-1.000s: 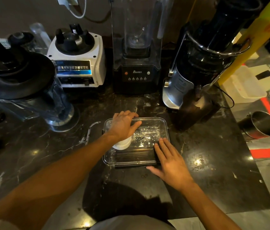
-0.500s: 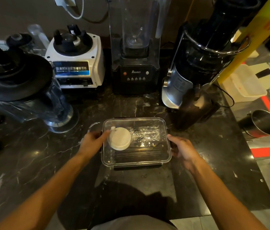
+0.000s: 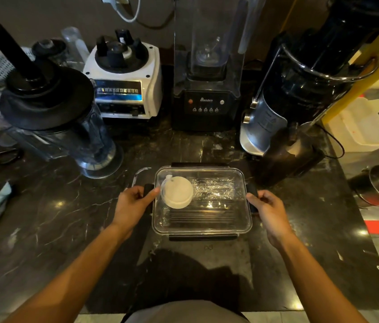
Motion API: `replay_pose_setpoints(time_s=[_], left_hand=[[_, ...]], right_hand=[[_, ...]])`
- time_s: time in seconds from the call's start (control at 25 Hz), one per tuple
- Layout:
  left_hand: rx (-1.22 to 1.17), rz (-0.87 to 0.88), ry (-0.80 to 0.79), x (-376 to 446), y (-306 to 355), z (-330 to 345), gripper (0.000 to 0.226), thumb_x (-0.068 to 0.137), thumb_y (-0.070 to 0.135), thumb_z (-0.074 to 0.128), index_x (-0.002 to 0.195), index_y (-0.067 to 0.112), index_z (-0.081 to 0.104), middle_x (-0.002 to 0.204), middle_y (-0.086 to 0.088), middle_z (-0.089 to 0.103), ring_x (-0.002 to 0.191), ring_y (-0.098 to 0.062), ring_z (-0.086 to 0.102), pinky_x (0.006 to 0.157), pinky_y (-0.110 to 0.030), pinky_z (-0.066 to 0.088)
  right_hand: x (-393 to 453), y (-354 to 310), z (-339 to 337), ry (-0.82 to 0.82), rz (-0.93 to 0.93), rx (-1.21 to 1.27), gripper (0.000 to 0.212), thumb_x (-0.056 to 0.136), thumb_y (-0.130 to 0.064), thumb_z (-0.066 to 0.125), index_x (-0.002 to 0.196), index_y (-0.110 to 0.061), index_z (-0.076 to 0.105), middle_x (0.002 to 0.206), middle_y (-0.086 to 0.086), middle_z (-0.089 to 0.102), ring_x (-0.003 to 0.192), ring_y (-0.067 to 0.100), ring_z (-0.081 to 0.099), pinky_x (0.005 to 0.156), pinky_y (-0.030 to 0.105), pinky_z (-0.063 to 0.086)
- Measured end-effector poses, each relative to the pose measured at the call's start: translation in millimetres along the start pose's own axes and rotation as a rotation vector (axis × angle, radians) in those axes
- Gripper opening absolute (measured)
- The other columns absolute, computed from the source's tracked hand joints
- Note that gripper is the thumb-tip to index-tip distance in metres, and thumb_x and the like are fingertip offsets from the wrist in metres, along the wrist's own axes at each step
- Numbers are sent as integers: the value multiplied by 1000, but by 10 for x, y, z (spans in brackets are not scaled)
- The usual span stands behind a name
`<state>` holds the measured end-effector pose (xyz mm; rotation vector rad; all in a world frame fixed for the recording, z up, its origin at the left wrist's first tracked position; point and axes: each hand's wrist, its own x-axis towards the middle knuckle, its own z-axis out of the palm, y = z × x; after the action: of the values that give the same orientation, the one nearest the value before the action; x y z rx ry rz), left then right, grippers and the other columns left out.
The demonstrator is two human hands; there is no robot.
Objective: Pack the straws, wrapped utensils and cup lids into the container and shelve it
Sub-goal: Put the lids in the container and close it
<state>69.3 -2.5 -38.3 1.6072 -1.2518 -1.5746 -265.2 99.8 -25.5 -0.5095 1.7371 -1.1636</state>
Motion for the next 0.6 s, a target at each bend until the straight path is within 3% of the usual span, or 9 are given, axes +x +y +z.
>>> replay_pose_setpoints(time_s=[0.2, 0.32, 0.4, 0.48, 0.6], left_hand=[[22, 49, 27, -54, 2, 51, 25, 93, 36, 72, 94, 10, 74, 89, -15, 77, 89, -35, 76, 82, -54, 63], [36, 66, 65, -8, 51, 84, 20, 94, 32, 72, 96, 13, 74, 88, -9, 78, 87, -28, 77, 82, -50, 64], [14, 35, 56, 46, 94, 88, 16, 93, 30, 73, 91, 13, 74, 85, -8, 78, 84, -26, 77, 82, -51, 64], [-37, -9, 39, 64, 102, 77, 17, 91, 29, 75, 86, 13, 72, 83, -12, 76, 84, -32, 76, 83, -54, 63], [-93, -53, 83, 32, 81, 101, 19, 89, 31, 77, 89, 14, 70, 89, -18, 74, 92, -39, 73, 86, -52, 62]], right_hand=[[19, 29, 7, 23, 12, -59, 18, 98, -22, 68, 84, -12, 64, 100, 31, 71, 83, 38, 72, 74, 47, 60], [41, -19, 78, 72, -18, -123, 20, 97, -21, 68, 86, -6, 64, 97, 31, 71, 86, 43, 71, 83, 57, 59], [59, -44, 85, 73, -6, -130, 17, 98, -20, 68, 86, -8, 64, 90, 24, 72, 80, 33, 70, 74, 50, 61], [48, -59, 61, 45, 51, -66, 16, 98, -19, 68, 86, -10, 62, 84, 13, 72, 76, 23, 70, 61, 31, 57], [17, -63, 47, 76, 83, 25, 12, 95, -18, 72, 96, -10, 63, 89, 7, 71, 77, 21, 69, 57, 30, 56]])
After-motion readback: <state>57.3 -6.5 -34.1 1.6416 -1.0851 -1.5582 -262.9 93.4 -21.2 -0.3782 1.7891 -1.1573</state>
